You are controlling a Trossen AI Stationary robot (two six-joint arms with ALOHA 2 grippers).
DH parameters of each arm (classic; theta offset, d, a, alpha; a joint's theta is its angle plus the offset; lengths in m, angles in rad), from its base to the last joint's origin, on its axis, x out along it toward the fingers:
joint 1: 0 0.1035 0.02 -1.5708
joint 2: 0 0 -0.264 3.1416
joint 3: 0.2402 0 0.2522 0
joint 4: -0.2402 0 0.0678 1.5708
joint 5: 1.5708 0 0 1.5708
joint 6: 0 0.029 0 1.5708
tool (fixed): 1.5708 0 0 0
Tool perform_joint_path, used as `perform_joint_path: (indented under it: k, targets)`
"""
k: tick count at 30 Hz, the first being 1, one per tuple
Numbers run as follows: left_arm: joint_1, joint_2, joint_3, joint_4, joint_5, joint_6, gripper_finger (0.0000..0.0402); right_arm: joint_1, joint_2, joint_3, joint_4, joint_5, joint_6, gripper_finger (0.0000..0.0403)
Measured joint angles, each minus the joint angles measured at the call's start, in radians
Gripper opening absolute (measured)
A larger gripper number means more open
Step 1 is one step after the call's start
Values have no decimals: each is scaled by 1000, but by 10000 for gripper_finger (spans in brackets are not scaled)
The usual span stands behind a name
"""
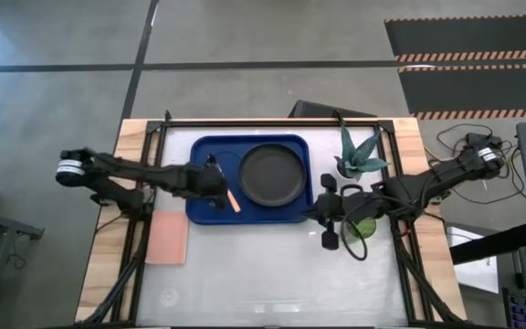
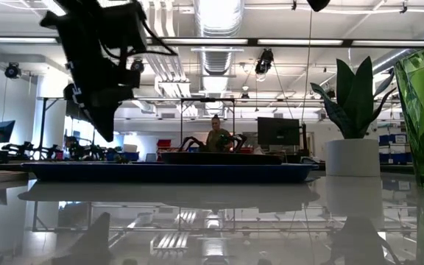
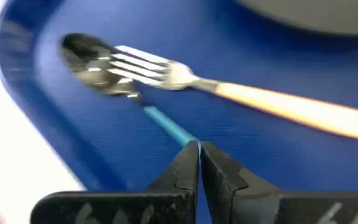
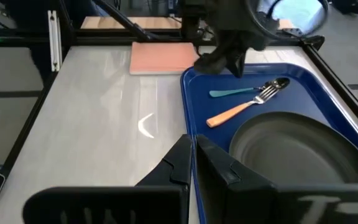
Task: Pick and place plate/cup/fork/spoon on tray
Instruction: Put the orange fork on the blue serving tray to the right of the blue spoon
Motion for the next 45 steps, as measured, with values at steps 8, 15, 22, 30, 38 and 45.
perform_joint_path:
  k: [8, 15, 22, 30, 38, 45]
  targets:
    - [190, 23, 14, 25, 125, 248, 0, 11, -14, -14, -1, -2, -16, 9]
    - [267, 39, 11, 107, 152, 258, 0, 18, -13, -29, -5, -2, -23, 9]
    - [298, 91, 11, 207, 146, 279, 0, 22, -13, -40, -5, -2, -16, 9]
    - [322, 176, 9, 231, 118, 277, 0, 28, -13, -43, -6, -2, -15, 9]
    - [321, 211, 9, 285, 106, 277, 0, 28, -13, -43, -5, -2, -14, 9]
    - [322, 203, 9, 308, 99, 300, 0, 28, -13, -43, -6, -2, -13, 9]
